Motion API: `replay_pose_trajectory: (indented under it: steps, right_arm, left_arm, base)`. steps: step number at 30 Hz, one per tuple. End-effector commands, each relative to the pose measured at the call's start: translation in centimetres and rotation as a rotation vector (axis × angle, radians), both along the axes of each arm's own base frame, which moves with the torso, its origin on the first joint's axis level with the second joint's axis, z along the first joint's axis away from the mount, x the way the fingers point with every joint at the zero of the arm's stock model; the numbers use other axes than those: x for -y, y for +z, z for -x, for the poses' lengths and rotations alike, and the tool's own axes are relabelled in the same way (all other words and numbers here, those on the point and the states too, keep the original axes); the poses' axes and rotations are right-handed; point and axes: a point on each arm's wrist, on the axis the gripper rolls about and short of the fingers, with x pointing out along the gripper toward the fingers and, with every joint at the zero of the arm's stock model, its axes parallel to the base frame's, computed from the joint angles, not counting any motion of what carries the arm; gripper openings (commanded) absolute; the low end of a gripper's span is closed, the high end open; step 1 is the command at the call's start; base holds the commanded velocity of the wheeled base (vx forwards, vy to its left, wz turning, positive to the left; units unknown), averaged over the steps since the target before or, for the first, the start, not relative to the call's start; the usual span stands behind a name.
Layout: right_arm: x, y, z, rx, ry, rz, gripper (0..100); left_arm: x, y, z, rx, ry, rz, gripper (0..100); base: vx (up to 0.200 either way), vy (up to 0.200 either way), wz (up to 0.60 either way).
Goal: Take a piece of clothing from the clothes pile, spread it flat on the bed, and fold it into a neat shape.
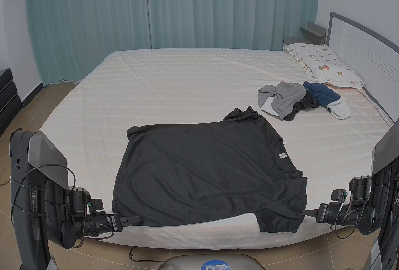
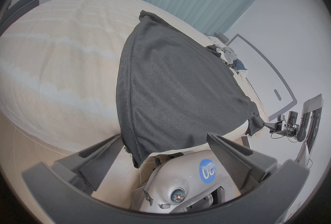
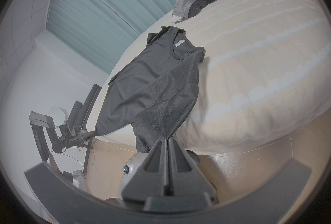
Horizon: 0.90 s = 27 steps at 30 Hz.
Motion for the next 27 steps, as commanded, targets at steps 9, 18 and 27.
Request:
replay_pose_trajectory:
  steps: [9,18,27]
  right_arm:
    - [0.1,0.2,0.0,0.010,-0.005,-0.001,0]
    - [0.1,0.2,0.1,0.009,-0.005,-0.001,0]
    - [0.3,0.1,0.3,0.000,-0.011,0.007,0]
  left_arm:
    - [-0.6,0.1,0.5,-0.014,0.037,-0.013,0]
    - [-1.4,0.4,0.9,-0.018,0.067,-0.017,0]
    - [-1.7,1.2,1.8,-0.029,0.083,-0.014,0]
  base:
    - [0.000,0.000,0.00]
    - [0.000,0.000,0.00]
    - [0.000,0.000,0.00]
